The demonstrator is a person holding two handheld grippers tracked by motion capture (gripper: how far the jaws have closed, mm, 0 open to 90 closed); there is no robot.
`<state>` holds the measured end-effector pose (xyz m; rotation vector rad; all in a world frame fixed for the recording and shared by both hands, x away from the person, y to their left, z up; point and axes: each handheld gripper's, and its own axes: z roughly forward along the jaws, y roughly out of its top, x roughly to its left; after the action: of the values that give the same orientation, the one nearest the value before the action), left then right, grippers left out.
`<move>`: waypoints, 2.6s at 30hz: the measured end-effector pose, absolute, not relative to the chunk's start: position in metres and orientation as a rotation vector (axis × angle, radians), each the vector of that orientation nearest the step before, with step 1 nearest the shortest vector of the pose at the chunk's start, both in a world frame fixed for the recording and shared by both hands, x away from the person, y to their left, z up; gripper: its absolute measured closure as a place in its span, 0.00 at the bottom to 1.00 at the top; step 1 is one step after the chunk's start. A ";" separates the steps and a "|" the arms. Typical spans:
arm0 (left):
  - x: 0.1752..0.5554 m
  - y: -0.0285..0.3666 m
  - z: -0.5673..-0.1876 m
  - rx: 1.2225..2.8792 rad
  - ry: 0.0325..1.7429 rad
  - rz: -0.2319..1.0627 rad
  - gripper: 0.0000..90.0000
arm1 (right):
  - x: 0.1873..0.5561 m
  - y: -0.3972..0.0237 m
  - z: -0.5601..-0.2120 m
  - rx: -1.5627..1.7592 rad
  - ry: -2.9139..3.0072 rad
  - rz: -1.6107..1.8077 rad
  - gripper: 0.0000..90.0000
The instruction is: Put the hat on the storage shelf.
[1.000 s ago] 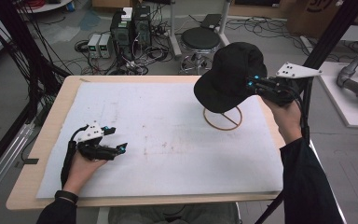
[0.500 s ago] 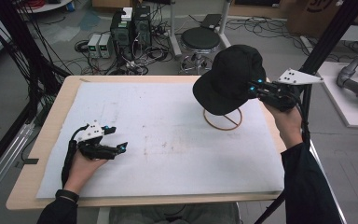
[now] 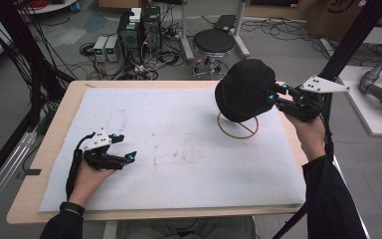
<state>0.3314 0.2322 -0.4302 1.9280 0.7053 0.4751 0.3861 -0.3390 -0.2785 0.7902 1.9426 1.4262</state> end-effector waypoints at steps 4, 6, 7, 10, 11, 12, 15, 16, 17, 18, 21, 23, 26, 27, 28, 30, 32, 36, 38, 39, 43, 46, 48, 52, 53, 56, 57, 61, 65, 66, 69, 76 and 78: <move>0.332 0.232 -0.430 1.923 0.709 0.473 0.22 | 0.386 -0.341 -0.280 0.796 1.939 1.433 0.63; 0.331 0.233 -0.430 1.920 0.708 0.474 0.22 | 0.385 -0.341 -0.280 0.804 1.933 1.427 0.60; 0.331 0.233 -0.430 1.918 0.707 0.473 0.22 | 0.384 -0.342 -0.280 0.813 1.929 1.423 0.57; 0.332 0.233 -0.429 1.914 0.708 0.474 0.22 | 0.381 -0.346 -0.284 0.833 1.926 1.427 0.51; 0.332 0.234 -0.429 1.913 0.706 0.470 0.22 | 0.381 -0.346 -0.284 0.833 1.926 1.427 0.51; 0.332 0.234 -0.429 1.910 0.706 0.471 0.22 | 0.380 -0.347 -0.285 0.844 1.927 1.424 0.48; 0.332 0.234 -0.428 1.900 0.710 0.478 0.22 | 0.374 -0.351 -0.290 0.859 1.923 1.419 0.42; 0.332 0.234 -0.427 1.895 0.714 0.478 0.21 | 0.371 -0.352 -0.292 0.860 1.921 1.411 0.40; 0.332 0.234 -0.427 1.892 0.710 0.478 0.21 | 0.368 -0.352 -0.294 0.866 1.917 1.412 0.38; 0.333 0.234 -0.426 1.888 0.712 0.477 0.21 | 0.365 -0.353 -0.297 0.869 1.913 1.419 0.37; 0.333 0.235 -0.426 1.876 0.719 0.481 0.20 | 0.355 -0.356 -0.306 0.877 1.909 1.445 0.34; 0.333 0.235 -0.425 1.875 0.722 0.484 0.20 | 0.351 -0.356 -0.312 0.882 1.908 1.452 0.32; 0.335 0.235 -0.425 1.873 0.729 0.481 0.20 | 0.343 -0.356 -0.325 0.898 1.919 1.459 0.30; 0.335 0.234 -0.424 1.874 0.727 0.481 0.20 | 0.339 -0.355 -0.333 0.906 1.918 1.459 0.30; 0.335 0.235 -0.424 1.870 0.724 0.487 0.20 | 0.339 -0.355 -0.333 0.906 1.918 1.459 0.30; 0.335 0.234 -0.423 1.868 0.724 0.488 0.20 | 0.335 -0.355 -0.342 0.921 1.913 1.458 0.29; 0.335 0.235 -0.424 1.869 0.723 0.488 0.20 | 0.332 -0.354 -0.351 0.948 1.916 1.455 0.29; 0.336 0.235 -0.424 1.867 0.720 0.494 0.20 | 0.328 -0.354 -0.367 0.984 1.903 1.449 0.29; 0.336 0.233 -0.425 1.864 0.722 0.489 0.20 | 0.327 -0.355 -0.373 1.006 1.896 1.438 0.29; 0.337 0.233 -0.425 1.870 0.717 0.493 0.20 | 0.326 -0.355 -0.376 1.018 1.883 1.435 0.28; 0.337 0.232 -0.425 1.871 0.712 0.489 0.20 | 0.323 -0.356 -0.393 1.065 1.847 1.405 0.29; 0.337 0.232 -0.426 1.876 0.709 0.489 0.20 | 0.322 -0.354 -0.404 1.101 1.848 1.403 0.29; 0.337 0.232 -0.425 1.875 0.709 0.492 0.20 | 0.322 -0.353 -0.406 1.108 1.846 1.387 0.29; 0.336 0.233 -0.424 1.869 0.707 0.503 0.20 | 0.321 -0.352 -0.409 1.113 1.837 1.369 0.29; 0.335 0.233 -0.424 1.866 0.707 0.504 0.20 | 0.321 -0.351 -0.410 1.122 1.840 1.362 0.29; 0.334 0.233 -0.423 1.867 0.706 0.507 0.20 | 0.321 -0.352 -0.413 1.141 1.844 1.353 0.29; 0.334 0.232 -0.423 1.864 0.706 0.507 0.20 | 0.322 -0.353 -0.414 1.142 1.840 1.348 0.29; 0.334 0.232 -0.421 1.864 0.701 0.515 0.20 | 0.323 -0.354 -0.417 1.171 1.843 1.329 0.29; 0.334 0.232 -0.420 1.860 0.701 0.517 0.20 | 0.324 -0.353 -0.417 1.170 1.845 1.329 0.28; 0.334 0.232 -0.420 1.863 0.701 0.516 0.20 | 0.324 -0.353 -0.417 1.168 1.845 1.329 0.28; 0.334 0.233 -0.420 1.862 0.702 0.514 0.20 | 0.324 -0.353 -0.417 1.169 1.847 1.330 0.28; 0.334 0.233 -0.420 1.864 0.705 0.512 0.20 | 0.325 -0.353 -0.417 1.169 1.853 1.327 0.28; 0.334 0.232 -0.421 1.867 0.706 0.511 0.20 | 0.325 -0.353 -0.418 1.166 1.853 1.325 0.28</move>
<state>0.3340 0.2324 -0.4205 1.8669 0.7057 0.5107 0.3247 -0.3532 -0.4176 1.1657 1.8533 1.3245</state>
